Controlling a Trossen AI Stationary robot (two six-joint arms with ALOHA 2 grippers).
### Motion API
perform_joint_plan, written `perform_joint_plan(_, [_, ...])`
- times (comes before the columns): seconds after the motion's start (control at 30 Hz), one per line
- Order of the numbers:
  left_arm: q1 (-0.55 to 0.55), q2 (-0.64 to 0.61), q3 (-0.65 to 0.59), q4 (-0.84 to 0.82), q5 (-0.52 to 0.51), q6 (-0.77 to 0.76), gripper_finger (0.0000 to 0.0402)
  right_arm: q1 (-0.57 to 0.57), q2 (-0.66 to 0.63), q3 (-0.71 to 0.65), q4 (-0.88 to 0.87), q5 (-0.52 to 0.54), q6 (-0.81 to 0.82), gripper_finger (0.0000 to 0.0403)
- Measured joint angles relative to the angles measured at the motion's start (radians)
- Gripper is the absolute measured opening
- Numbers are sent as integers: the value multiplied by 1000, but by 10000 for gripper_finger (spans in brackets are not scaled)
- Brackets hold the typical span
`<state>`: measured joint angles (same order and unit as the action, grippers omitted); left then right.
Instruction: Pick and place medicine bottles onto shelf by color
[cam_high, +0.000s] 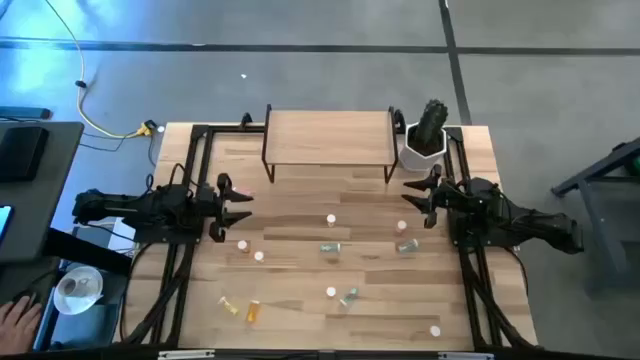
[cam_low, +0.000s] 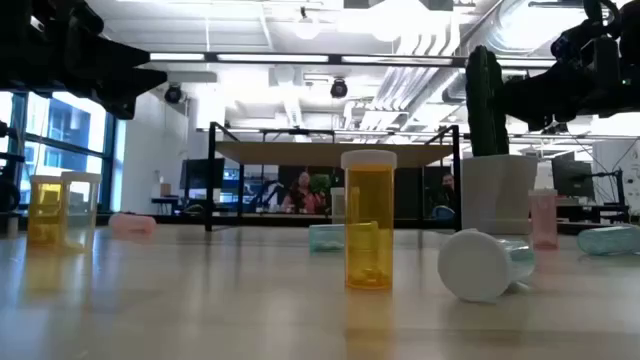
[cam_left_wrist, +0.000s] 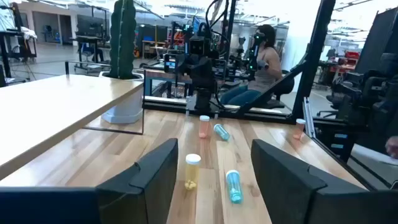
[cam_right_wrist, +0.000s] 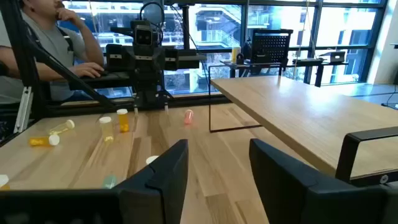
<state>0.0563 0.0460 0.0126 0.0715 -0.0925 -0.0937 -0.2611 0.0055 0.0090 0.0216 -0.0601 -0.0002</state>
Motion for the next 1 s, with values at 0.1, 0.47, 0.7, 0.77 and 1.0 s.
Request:
perform_joint_plan(0.1, [0, 0, 0, 0, 0, 0, 195, 0, 0, 0, 0, 0, 0, 162])
perform_joint_plan(0.47, [0, 0, 0, 0, 0, 0, 195, 0, 0, 0, 0, 0, 0, 162])
perform_joint_plan(0.7, [0, 0, 0, 0, 0, 0, 195, 0, 0, 0, 0, 0, -65, 162])
perform_joint_plan(0.77, [0, 0, 0, 0, 0, 0, 195, 0, 0, 0, 0, 0, -89, 162])
perform_joint_plan(1.0, [0, 0, 0, 4, -1, 0, 195, 0, 0, 0, 0, 0, -87, 162])
